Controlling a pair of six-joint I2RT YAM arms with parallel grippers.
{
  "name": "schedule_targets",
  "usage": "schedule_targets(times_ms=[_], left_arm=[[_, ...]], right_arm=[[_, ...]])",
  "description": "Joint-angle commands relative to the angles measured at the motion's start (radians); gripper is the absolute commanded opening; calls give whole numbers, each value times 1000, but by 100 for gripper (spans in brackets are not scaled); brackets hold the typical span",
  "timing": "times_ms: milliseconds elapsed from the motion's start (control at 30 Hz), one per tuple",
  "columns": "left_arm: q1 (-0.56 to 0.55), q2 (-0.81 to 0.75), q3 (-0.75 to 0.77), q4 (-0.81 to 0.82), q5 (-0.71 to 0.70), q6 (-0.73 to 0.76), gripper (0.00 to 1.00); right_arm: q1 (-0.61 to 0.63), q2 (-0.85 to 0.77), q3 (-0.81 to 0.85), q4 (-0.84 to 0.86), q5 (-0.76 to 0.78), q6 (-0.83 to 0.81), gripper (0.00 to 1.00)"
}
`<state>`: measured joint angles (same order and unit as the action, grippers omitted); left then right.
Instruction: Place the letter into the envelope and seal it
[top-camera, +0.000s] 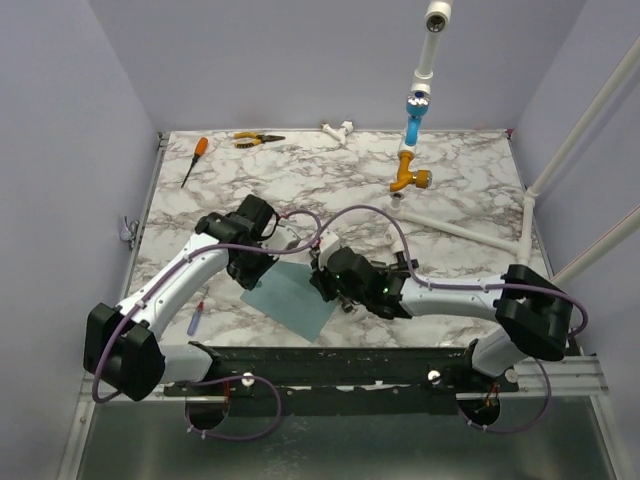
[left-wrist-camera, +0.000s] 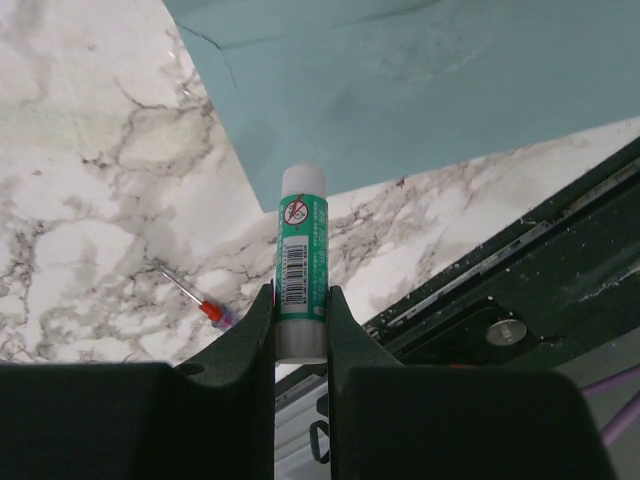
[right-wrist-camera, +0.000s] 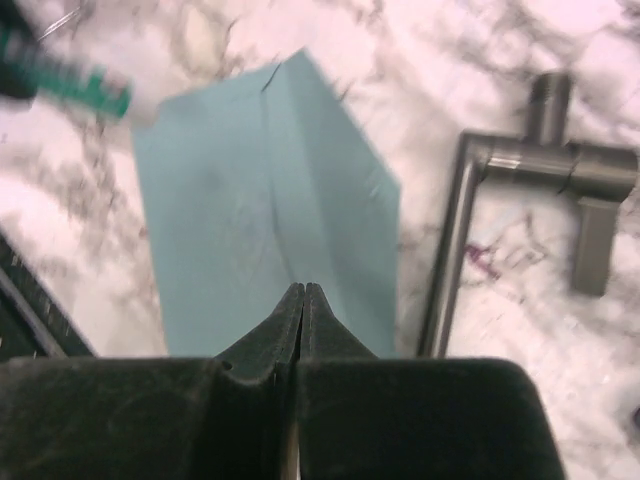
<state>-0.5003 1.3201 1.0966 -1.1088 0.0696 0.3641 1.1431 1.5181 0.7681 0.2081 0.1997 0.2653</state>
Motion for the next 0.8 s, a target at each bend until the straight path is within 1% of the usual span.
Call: schedule_targets(times_ms=[0, 100, 267, 333, 467, 600, 767], left_arm=[[9, -98, -100, 35, 50, 21, 0], [17, -128, -126, 55, 59, 10, 0], [17, -146, -178, 85, 90, 11, 0], [17, -160, -210, 100, 93, 24, 0], [17, -174, -244, 122, 92, 28, 0], [17, -171, -268, 139, 91, 28, 0], [17, -151, -288, 168, 92, 26, 0]], right_arm=[[-75, 115, 143, -116, 45, 14, 1], [-131, 211, 264, -161, 47, -2, 1], [-162, 325, 403, -220, 56, -44, 0], [-167, 369, 443, -262, 62, -57, 1], [-168, 431, 497, -310, 5, -92, 1], [-167, 444, 496, -347, -36, -104, 1], [-167, 373, 413, -247, -151, -115, 1]])
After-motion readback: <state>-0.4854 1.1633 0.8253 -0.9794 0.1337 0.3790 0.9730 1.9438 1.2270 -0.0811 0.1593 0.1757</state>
